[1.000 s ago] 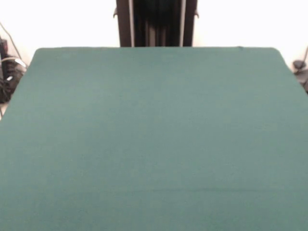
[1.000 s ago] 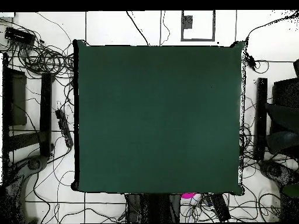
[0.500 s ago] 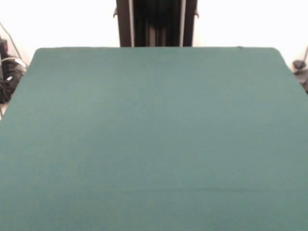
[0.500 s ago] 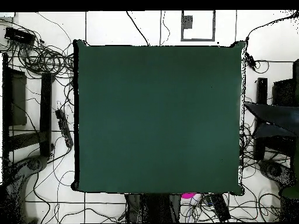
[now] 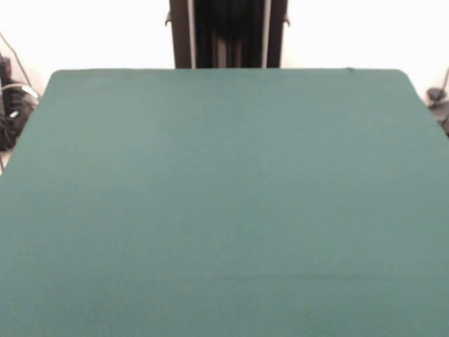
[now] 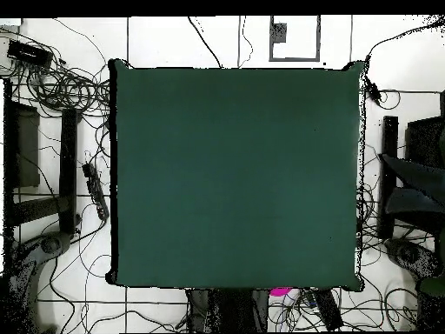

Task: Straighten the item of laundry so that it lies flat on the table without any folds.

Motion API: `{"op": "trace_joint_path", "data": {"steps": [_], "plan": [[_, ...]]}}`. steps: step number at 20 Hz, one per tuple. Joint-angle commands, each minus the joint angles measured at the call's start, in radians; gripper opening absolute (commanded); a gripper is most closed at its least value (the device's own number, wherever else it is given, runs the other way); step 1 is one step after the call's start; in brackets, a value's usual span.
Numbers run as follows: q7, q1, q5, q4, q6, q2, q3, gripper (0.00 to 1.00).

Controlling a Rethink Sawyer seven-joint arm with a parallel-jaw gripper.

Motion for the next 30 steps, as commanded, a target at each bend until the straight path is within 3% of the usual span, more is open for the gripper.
{"op": "trace_joint_path", "data": {"steps": [1, 7, 17, 30], "plan": [[0.742, 0.008, 0.216, 0.418, 0.161, -0.241, 0.023, 0.0], [0.934, -0.003, 0.35, 0.549, 0.283, -0.388, 0.029, 0.0], [0.986, 0.013, 0.507, 0.638, 0.442, -0.472, 0.08, 0.0], [1.166, 0.164, 0.707, 0.693, 0.624, -0.654, -0.033, 0.0]]}}
